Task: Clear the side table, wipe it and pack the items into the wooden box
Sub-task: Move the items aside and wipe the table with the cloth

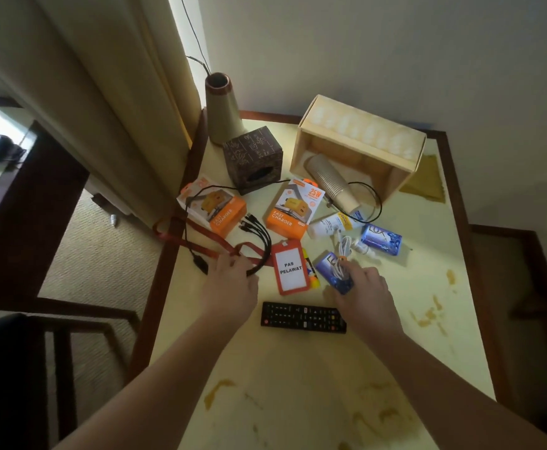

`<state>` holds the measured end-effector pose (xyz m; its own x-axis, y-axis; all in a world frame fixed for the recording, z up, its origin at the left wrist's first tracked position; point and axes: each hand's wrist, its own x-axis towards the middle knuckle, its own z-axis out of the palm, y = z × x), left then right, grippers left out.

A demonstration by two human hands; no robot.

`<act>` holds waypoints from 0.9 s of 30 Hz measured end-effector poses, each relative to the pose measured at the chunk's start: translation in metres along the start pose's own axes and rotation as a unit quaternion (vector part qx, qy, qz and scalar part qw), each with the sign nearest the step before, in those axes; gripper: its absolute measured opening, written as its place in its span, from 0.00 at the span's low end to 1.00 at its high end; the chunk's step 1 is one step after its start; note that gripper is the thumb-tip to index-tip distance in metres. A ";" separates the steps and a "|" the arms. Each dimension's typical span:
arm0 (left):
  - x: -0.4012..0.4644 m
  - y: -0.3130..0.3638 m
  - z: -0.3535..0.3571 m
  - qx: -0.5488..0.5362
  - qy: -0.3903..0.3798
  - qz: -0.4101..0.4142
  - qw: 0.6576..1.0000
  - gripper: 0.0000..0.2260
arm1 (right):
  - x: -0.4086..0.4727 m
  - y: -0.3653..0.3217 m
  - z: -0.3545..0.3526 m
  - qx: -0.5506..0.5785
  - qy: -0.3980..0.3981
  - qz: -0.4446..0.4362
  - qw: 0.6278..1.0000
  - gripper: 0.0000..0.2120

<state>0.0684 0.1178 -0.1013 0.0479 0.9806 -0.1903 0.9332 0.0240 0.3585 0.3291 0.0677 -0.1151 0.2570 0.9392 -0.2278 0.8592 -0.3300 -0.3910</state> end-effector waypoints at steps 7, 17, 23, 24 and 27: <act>-0.030 0.030 0.011 -0.065 -0.078 -0.042 0.994 0.21 | 0.017 -0.001 -0.016 0.040 -0.044 -0.008 0.998 0.35; 0.008 0.084 0.027 -0.012 -0.132 -0.103 0.986 0.42 | 0.003 -0.013 -0.076 0.115 -0.001 0.008 0.993 0.36; 0.016 0.094 0.034 -0.060 -0.099 -0.140 0.983 0.47 | 0.001 -0.025 -0.097 0.189 0.055 -0.064 0.978 0.25; 0.016 0.094 0.034 -0.060 -0.090 -0.144 0.984 0.48 | 0.004 -0.029 -0.098 0.197 0.066 -0.076 0.975 0.23; 0.014 0.090 0.035 -0.038 -0.073 -0.144 0.986 0.50 | 0.019 -0.044 -0.098 0.211 0.098 -0.103 0.967 0.19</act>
<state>0.1652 0.1270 -0.1041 -0.1597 0.8923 -0.4222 0.8867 0.3176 0.3360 0.3394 0.1096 -0.0153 0.2138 0.9755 0.0510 0.6546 -0.1043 -0.7488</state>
